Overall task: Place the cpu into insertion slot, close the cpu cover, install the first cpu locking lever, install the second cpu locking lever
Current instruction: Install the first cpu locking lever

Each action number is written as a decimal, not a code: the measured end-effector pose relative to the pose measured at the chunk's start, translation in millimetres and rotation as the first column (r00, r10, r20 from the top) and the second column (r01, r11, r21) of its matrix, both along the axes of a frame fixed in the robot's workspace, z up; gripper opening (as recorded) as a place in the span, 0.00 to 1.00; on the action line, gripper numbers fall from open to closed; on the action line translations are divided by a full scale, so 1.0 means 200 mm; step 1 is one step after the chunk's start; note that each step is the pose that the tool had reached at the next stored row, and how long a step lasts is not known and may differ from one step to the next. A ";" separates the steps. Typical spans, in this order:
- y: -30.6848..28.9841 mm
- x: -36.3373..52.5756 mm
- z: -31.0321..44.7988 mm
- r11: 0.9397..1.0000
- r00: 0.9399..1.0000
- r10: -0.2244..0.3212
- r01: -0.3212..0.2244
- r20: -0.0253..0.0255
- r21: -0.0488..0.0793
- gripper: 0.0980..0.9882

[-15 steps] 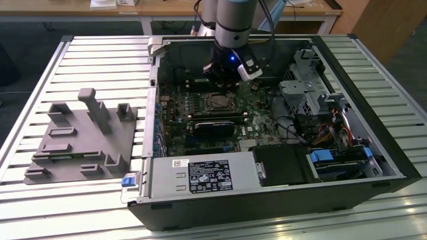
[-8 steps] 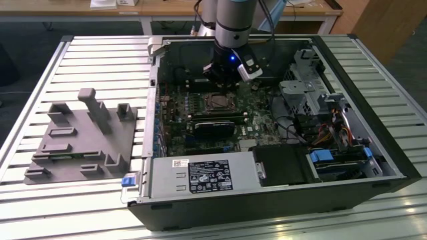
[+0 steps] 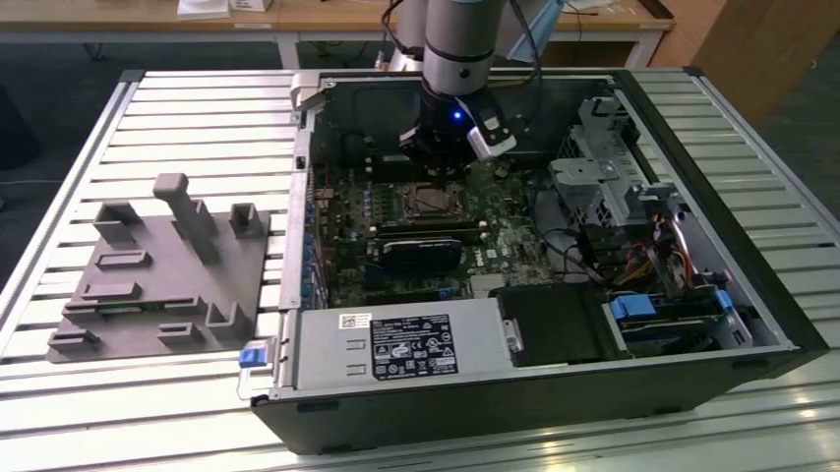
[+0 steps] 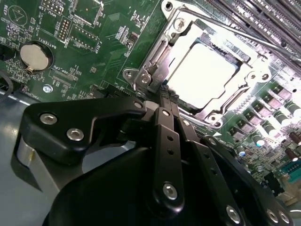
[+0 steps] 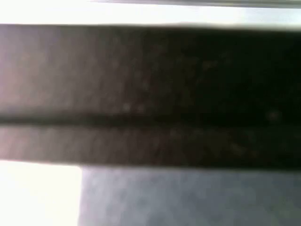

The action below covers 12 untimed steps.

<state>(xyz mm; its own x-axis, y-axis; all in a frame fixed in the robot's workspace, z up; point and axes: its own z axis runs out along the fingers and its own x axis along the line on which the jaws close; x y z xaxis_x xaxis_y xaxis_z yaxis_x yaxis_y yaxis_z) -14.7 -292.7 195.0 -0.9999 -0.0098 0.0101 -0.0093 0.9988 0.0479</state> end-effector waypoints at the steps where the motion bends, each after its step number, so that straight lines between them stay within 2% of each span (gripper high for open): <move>1: 0.000 0.000 0.000 1.000 1.000 0.000 0.000 0.000 0.002 0.01; 4: -0.005 -0.003 0.004 1.000 1.000 0.000 0.000 -0.001 0.009 0.01; 6: 0.002 0.001 0.011 1.000 1.000 0.000 0.000 0.000 0.012 0.01; 7: 0.003 0.002 0.021 1.000 1.000 0.000 0.000 0.002 0.015 0.01; 10: 0.002 0.001 0.071 1.000 1.000 0.000 0.000 0.001 0.012 0.01; 12: 0.002 0.001 0.090 1.000 1.000 0.000 0.000 0.001 0.012 0.01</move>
